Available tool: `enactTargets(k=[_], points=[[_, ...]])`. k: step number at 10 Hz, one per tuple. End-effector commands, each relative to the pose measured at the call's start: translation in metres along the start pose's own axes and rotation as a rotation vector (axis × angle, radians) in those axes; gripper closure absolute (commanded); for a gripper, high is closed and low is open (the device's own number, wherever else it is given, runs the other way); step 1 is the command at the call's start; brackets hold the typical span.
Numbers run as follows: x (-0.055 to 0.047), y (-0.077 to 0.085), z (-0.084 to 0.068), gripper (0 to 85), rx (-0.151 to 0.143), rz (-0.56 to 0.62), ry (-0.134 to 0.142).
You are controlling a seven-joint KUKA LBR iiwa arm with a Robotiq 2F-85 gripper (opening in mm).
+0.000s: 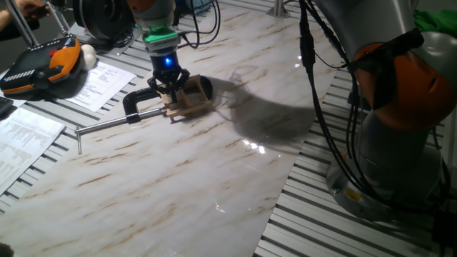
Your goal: Open a sliding window
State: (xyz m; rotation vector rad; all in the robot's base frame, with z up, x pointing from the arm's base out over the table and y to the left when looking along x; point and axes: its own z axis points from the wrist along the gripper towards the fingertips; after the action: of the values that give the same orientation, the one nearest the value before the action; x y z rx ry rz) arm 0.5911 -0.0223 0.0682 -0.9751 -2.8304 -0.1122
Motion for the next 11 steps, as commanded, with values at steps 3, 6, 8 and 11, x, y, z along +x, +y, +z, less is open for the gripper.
enactTargets(k=[3,6,8,11], points=[[0.007,-0.017,-0.005,85.0,0.010,-0.046,0.024],[0.006,-0.036,0.001,85.0,0.013,-0.143,0.030],[0.011,-0.043,0.002,85.0,0.011,-0.136,0.038],[0.013,-0.050,0.003,85.0,-0.003,-0.084,0.046]])
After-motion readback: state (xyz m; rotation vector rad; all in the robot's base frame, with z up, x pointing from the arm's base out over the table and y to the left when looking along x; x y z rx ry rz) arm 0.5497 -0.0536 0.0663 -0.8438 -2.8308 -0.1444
